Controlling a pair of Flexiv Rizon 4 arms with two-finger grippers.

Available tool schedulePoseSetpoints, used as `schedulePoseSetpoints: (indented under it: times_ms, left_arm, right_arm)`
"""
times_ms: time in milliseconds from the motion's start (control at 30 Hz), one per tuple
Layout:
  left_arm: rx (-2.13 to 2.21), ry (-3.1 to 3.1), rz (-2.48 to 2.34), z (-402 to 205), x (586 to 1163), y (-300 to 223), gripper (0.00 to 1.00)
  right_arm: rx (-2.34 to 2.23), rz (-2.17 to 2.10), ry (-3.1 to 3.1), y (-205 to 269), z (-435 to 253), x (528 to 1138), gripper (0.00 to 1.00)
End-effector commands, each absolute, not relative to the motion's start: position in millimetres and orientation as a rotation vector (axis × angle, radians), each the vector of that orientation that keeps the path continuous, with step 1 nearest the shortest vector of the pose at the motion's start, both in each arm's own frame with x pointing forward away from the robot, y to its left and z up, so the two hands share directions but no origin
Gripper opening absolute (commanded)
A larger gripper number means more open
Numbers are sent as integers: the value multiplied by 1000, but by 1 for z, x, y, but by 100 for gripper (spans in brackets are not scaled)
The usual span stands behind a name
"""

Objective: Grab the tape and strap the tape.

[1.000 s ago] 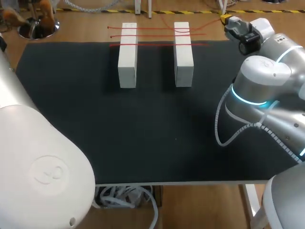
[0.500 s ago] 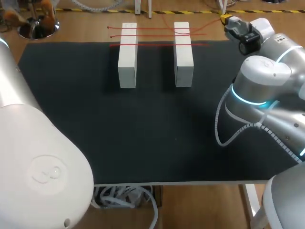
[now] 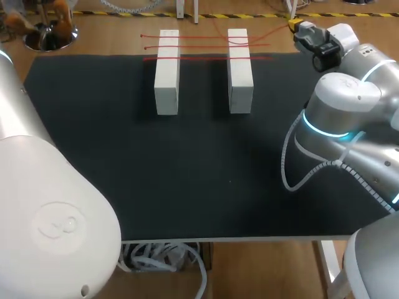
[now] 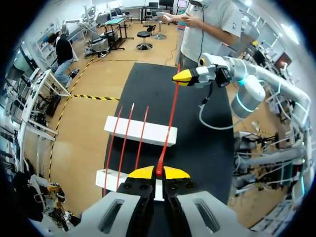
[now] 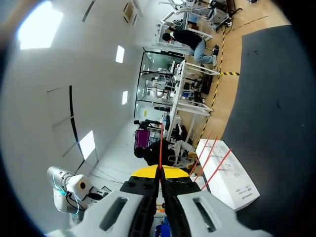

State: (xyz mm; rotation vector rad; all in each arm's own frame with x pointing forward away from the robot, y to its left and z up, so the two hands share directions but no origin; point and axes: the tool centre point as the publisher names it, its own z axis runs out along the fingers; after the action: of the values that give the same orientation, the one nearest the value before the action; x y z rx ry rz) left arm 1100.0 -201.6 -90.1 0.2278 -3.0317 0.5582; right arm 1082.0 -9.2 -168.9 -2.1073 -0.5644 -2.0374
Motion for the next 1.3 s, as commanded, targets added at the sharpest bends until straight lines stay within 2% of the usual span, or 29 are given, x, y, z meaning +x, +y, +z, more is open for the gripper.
schedulePoseSetpoints:
  times_ms: [33,167,400,600,967,1300]
  left_arm:
    - [228,-3032,555,-90,1100,-202,0]
    - [228,-3032,555,-90,1100,-202,0]
    - [228,-3032,555,-90,1100,-202,0]
    - [228,-3032,555,-90,1100,-202,0]
    - [228,-3032,555,-90,1100,-202,0]
    - [228,-3032,555,-90,1100,-202,0]
  right_arm:
    - [-2107,-2037,-566,-10,-169,1083,0]
    - [-2126,-2051,-611,-11,-169,1084,0]
    - [-2376,-2139,-1156,-1,-165,1088,0]
    - [-2608,-2155,-1372,7,-157,1090,0]
    - [-2390,-2454,-2000,10,-144,1086,0]
    - [-2399,-2223,-1786,13,-140,1081,0]
